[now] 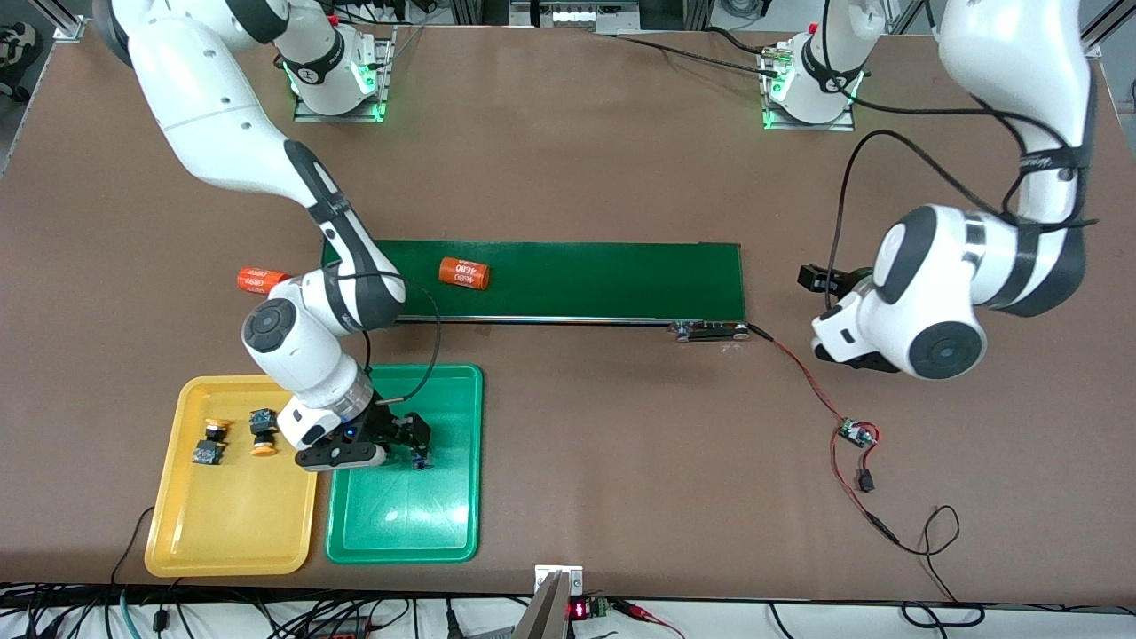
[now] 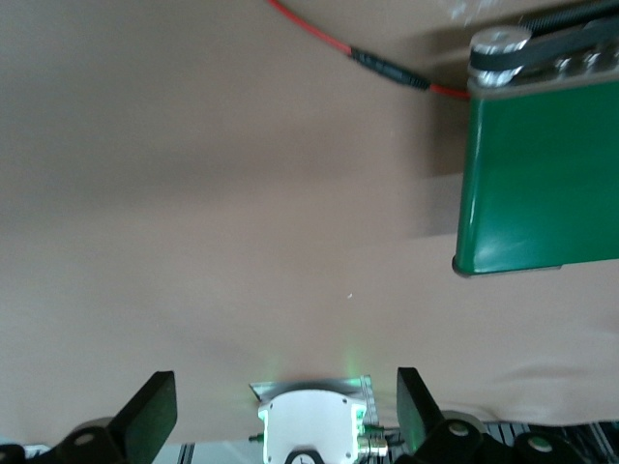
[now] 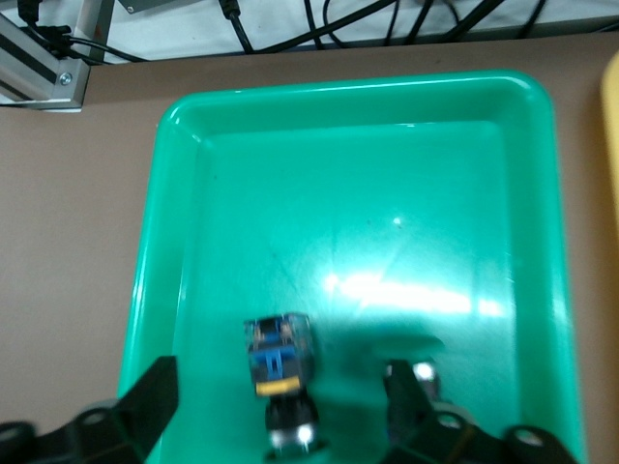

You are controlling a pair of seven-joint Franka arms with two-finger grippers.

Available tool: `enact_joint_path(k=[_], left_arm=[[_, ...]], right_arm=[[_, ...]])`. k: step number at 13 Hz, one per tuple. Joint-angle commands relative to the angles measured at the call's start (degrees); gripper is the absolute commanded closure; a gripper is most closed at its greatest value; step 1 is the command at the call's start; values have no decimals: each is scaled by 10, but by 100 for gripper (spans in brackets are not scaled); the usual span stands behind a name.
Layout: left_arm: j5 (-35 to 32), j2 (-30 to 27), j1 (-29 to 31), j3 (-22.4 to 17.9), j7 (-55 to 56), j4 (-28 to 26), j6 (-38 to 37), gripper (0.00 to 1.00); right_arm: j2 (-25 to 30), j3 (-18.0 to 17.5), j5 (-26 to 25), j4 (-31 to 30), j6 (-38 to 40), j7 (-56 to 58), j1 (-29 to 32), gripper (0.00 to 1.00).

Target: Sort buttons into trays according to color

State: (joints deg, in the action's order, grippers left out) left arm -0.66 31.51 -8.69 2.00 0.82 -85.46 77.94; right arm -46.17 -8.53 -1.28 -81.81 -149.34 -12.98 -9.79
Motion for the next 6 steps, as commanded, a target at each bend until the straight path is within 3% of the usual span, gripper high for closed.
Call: enact_joint_path(k=[1,6], left_arm=[[-1,8,4,-9,-9,25,-47,0],[9,-18,73,-10,-15,134,-95,0]], right_arm=[[132,23,1,-74,112,-2,1,0],[306,33,-7,-122,304,14,81,0]])
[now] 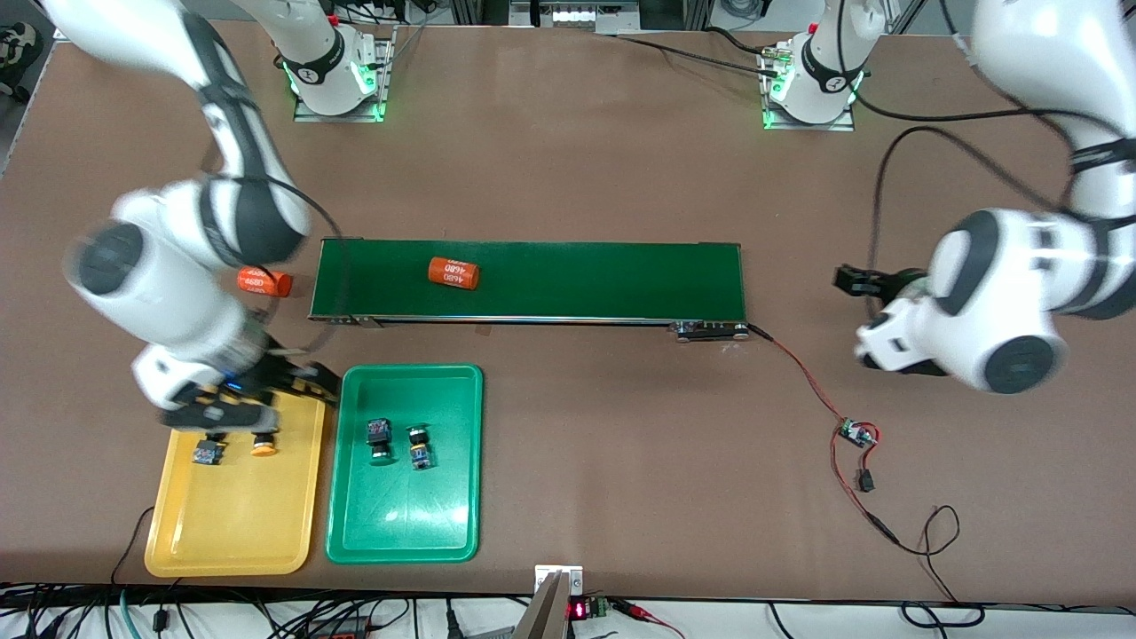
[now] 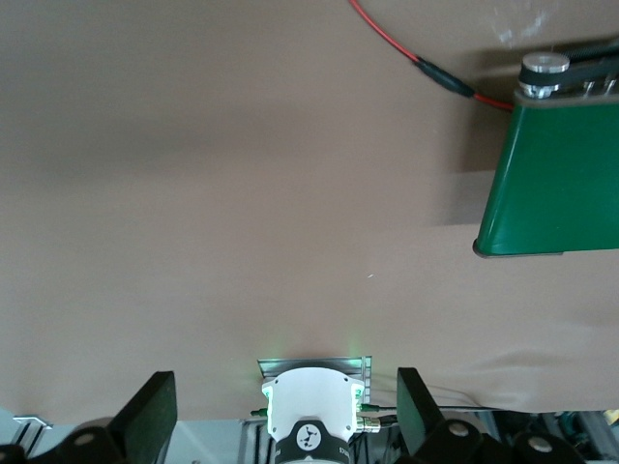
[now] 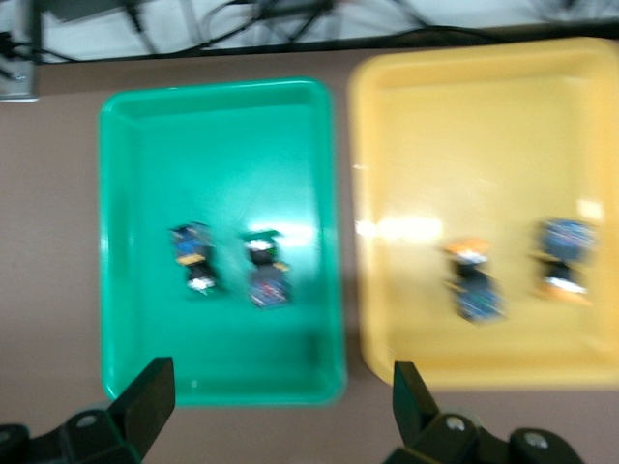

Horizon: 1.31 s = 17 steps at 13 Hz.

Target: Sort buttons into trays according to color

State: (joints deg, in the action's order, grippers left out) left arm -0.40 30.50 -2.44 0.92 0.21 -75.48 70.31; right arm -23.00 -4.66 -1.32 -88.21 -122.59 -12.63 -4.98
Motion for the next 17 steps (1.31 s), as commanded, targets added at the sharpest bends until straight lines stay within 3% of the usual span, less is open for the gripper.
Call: enact_joint_path(k=[1,7,9,14,17], left_arm=[[4,-11,11,0,-8,56,-18,0],[1,-18,17,0,-2,182,-3,0],[1,-40,18,0,-1,191,17,0],[19,-49,17,6,-1,189,36,0],[86,-57,53,4,-9,185,34,0]], right_arm=[[101,-6,-8,-62,66,21,44,0],[224,-7,-34,-99,201,74,84,0],[262,-7,-30,-124,229,72,101,0],[266,-6,-29,-118,261,78,105,0],[263,-6,-26,-117,256,78,104,0]])
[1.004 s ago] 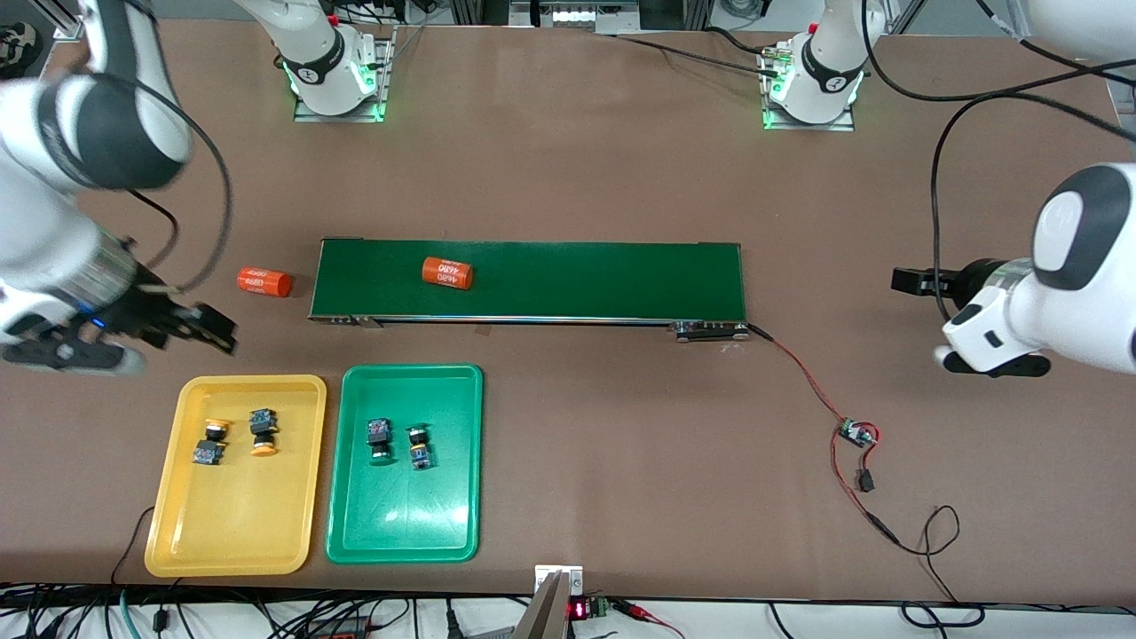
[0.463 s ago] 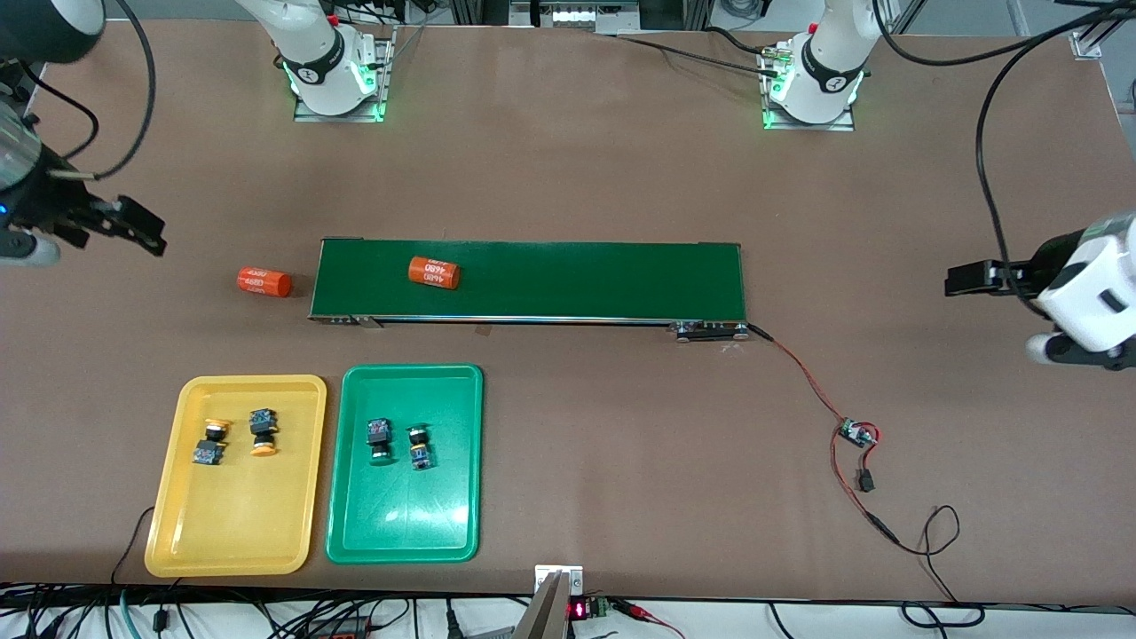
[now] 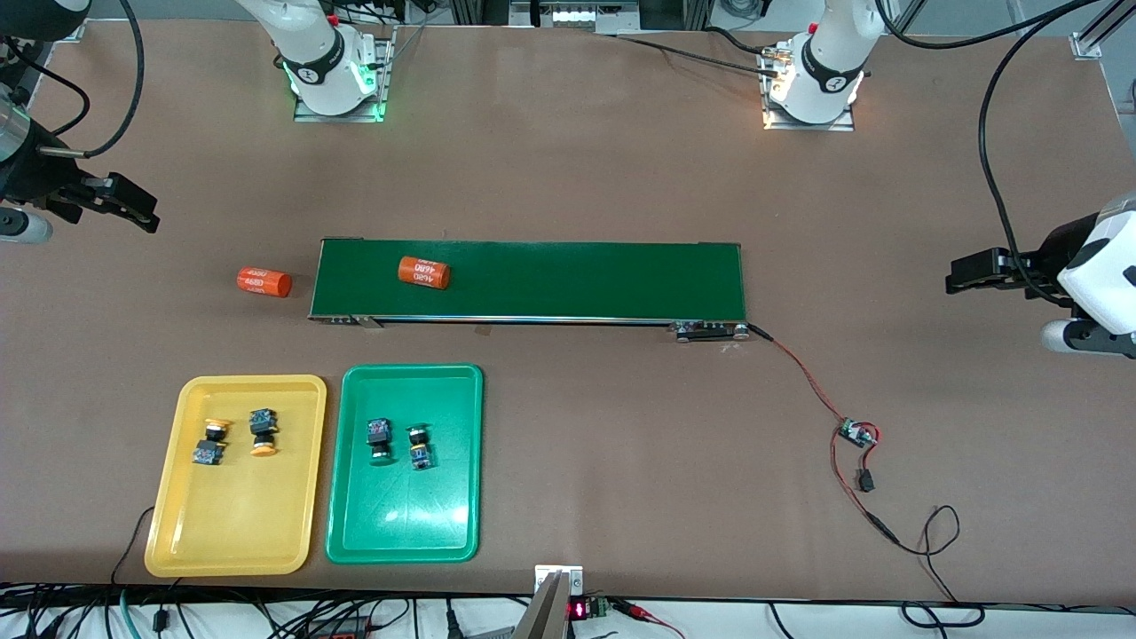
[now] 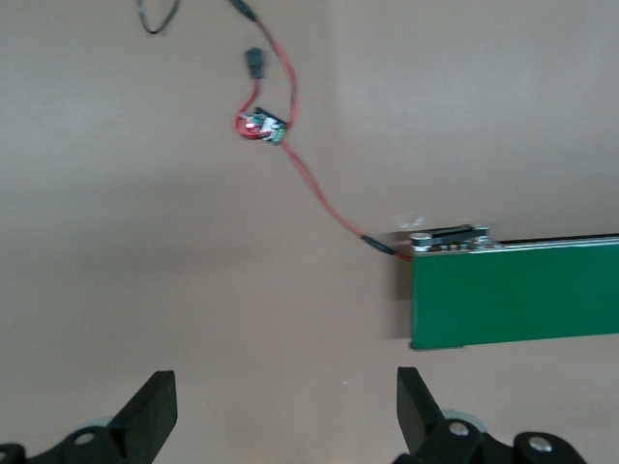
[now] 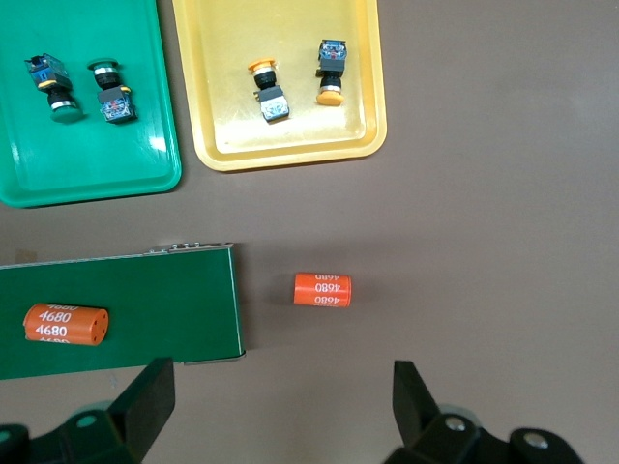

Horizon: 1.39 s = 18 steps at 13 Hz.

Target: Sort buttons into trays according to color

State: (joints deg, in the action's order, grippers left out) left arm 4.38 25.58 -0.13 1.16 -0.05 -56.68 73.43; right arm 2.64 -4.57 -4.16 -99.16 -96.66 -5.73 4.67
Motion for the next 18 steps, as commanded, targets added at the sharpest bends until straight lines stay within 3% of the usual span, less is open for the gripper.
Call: enact_joint_path(k=[1,5,8,12,14,18], left_arm=[[43,-5,32,2,-7,-4,4,0],[64,34,-8,3,-6,-24,8,0],[88,30,-67,4,-2,-24,6,0],[24,29,-205,2,2,-25,13,0],[-15,32,-246,2,4,-27,39,0],[36,31,-251,2,101,-30,39,0]], right_arm=[[6,-7,2,-7,-4,9,7,0],[1,-10,-2,-2,-4,9,4,0],[1,-10,-1,-1,-4,19,6,0],[-3,-10,-3,4,-4,27,5,0],[-3,-11,-3,4,-2,27,3,0],[-2,-12,-8,25,-3,28,2,0]])
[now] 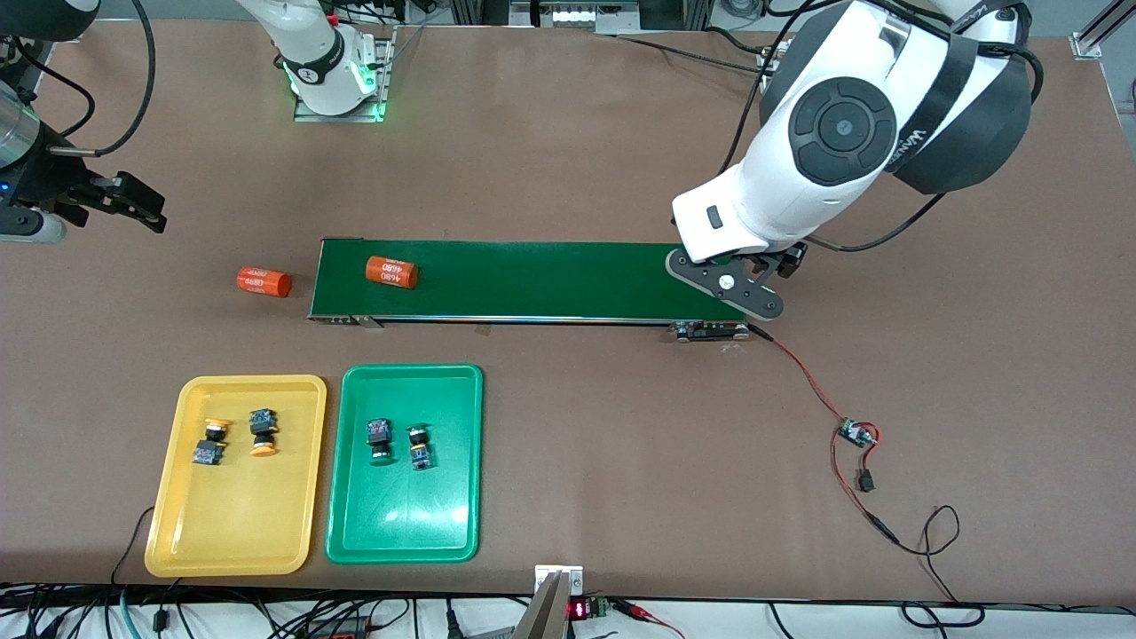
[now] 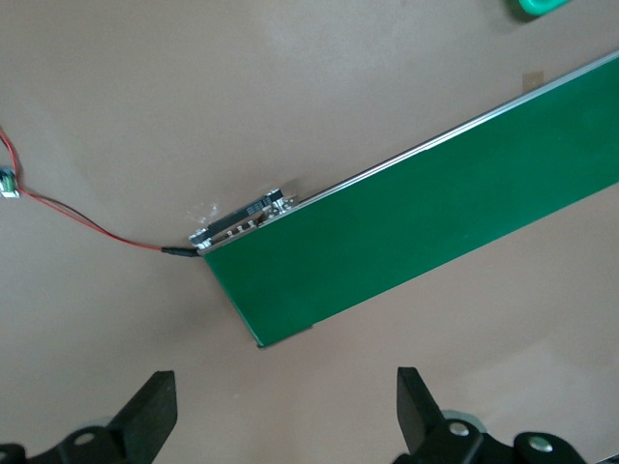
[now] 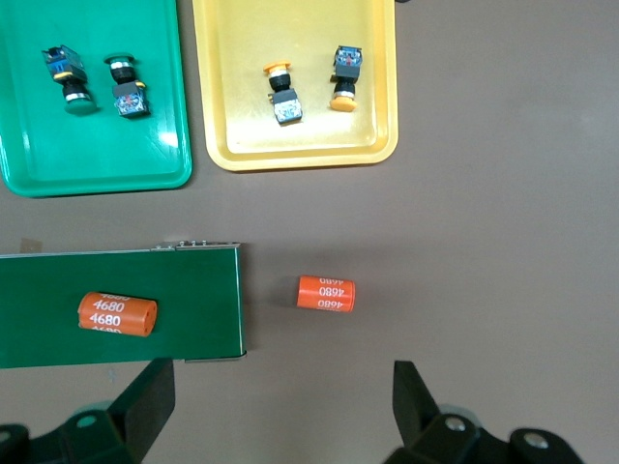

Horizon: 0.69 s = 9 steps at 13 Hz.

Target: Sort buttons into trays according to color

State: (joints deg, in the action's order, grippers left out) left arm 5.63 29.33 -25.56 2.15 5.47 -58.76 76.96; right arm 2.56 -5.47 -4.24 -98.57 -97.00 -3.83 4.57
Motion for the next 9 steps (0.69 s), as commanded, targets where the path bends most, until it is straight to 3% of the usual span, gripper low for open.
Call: enact_joint_path(k=[1,9], left_arm=[[23,-7,1,-7,82,-10,3,0],[18,-26,-10,-8,131,-14,-7,0]], right_arm=[[-10,-2,-2,40,-1,-2,6,0],[-44,1,-2,66,8,5,11,0]])
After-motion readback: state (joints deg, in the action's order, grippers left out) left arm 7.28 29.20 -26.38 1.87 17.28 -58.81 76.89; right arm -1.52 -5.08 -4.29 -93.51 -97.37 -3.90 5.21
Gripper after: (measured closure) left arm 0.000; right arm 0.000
